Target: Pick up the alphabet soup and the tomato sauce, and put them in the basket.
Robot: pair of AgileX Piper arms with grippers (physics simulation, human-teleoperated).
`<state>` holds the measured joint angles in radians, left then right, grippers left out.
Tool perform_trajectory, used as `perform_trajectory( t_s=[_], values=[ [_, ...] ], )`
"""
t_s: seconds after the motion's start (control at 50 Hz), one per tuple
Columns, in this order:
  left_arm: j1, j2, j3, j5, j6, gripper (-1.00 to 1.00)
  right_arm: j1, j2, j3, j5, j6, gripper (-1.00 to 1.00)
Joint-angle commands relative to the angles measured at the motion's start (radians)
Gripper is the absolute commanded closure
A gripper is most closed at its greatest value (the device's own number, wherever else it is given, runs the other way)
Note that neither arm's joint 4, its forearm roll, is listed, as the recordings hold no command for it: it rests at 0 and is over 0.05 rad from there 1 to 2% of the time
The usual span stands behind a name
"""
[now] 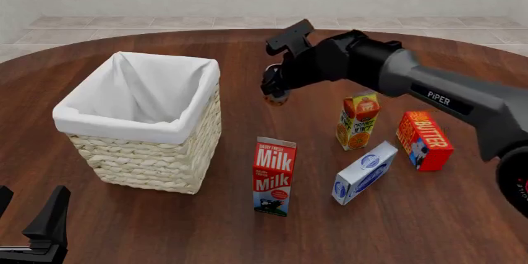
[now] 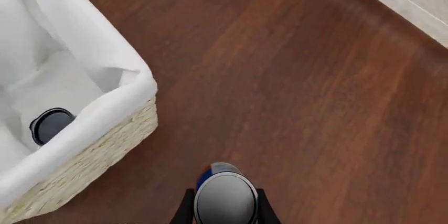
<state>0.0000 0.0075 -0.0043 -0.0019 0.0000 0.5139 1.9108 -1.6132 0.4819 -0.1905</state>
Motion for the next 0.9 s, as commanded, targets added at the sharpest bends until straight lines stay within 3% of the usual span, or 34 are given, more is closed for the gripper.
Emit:
perform_trajectory(
  t_s=[0.02, 0.9],
  values=[
    [0.0, 0.0, 0.0, 0.0, 0.0, -1.0, 0.017, -0.048, -0.006, 0.011, 0.011, 1.0],
    [0.0, 0.0, 0.0, 0.0, 0.0, -1.0, 0.063, -0.185, -0.054, 0.072, -0.029, 1.0]
  ],
)
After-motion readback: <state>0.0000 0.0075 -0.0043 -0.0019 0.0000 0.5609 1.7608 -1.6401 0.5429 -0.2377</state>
